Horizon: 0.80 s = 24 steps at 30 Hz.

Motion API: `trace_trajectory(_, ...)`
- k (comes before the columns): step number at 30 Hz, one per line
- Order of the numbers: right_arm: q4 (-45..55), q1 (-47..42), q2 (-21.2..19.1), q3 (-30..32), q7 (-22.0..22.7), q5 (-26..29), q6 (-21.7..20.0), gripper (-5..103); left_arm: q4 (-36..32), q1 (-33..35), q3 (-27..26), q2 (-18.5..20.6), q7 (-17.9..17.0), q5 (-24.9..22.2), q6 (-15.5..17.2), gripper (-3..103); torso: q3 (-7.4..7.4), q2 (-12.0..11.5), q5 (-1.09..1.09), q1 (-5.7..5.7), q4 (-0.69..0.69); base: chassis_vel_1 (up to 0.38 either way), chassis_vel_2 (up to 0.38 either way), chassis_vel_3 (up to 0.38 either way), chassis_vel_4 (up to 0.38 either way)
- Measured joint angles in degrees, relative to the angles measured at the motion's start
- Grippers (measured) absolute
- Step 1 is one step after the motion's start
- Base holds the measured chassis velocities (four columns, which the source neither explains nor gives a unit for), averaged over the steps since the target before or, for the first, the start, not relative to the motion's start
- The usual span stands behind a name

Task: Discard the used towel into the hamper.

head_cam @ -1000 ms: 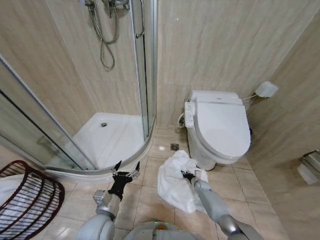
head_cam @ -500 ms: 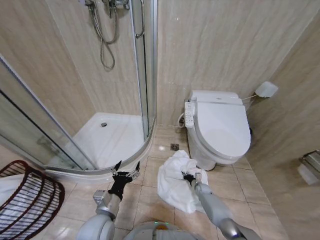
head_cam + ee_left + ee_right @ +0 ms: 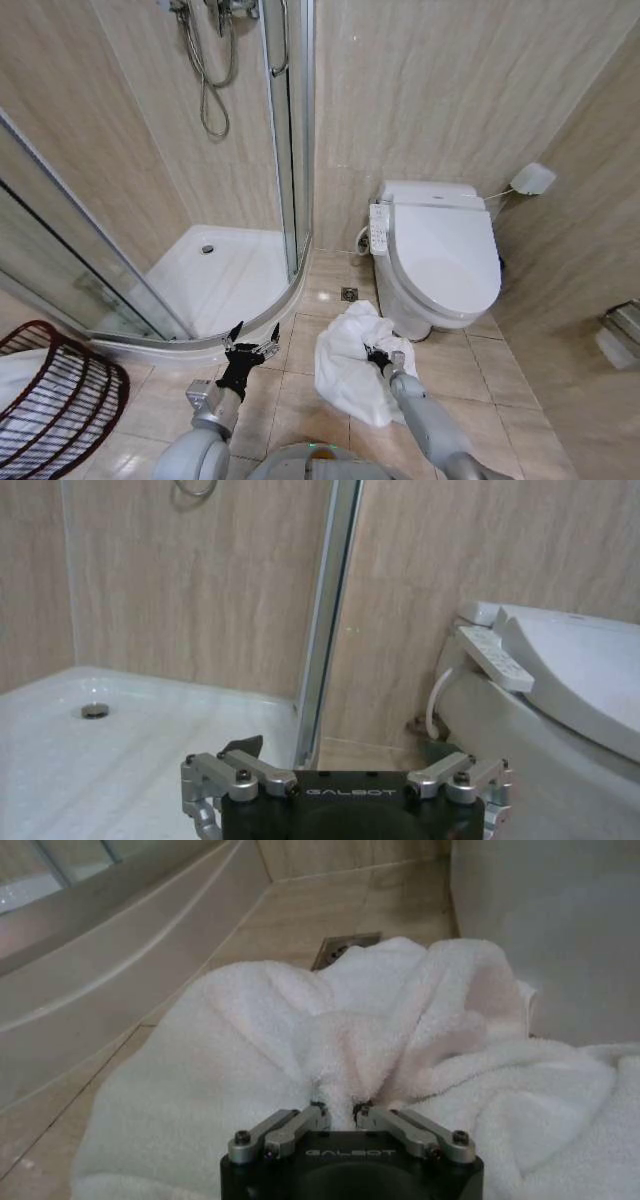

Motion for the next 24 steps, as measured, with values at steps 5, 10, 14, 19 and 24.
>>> trace_trajectory(5, 1.3, -1.49, -0.12, 0.27, -0.52, 0.13, 1.12, 9, 0.0, 0.0, 0.0, 0.0, 0.0, 0.0, 0.0, 100, 0.0, 0.0, 0.01, 0.0, 0.0, 0.0, 0.0, 0.0, 0.0)
trace_trajectory(10, 6.99, -4.43, -0.83, 1.01, -0.97, -0.25, 2.79, 9, 0.0, 0.0, 0.0, 0.0, 0.0, 0.0, 0.0, 100, 0.0, 0.0, 0.01, 0.0, 0.0, 0.0, 0.0, 0.0, 0.0)
trace_trajectory(14, 12.71, -7.37, -1.08, 2.21, 1.31, -1.24, 4.13, 9, 0.0, 0.0, 0.0, 0.0, 0.0, 0.0, 0.0, 100, 0.0, 0.0, 0.03, 0.0, 0.0, 0.0, 0.0, 0.0, 0.0)
trace_trajectory(19, 21.1, -12.28, -0.79, 7.16, 2.49, -6.28, 10.67, 9, 0.0, 0.0, 0.01, 0.01, 0.0, 0.0, 0.0, 100, 0.0, 0.0, 0.01, 0.0, 0.0, 0.0, 0.0, 0.0, 0.0)
trace_trajectory(24, 30.16, -17.66, -1.17, 10.78, 1.68, -7.95, 13.81, 9, 0.0, 0.0, 0.0, 0.0, 0.0, 0.0, 0.0, 100, 0.0, 0.0, -0.02, 0.0, -0.01, 0.0, 0.0, 0.0, 0.0)
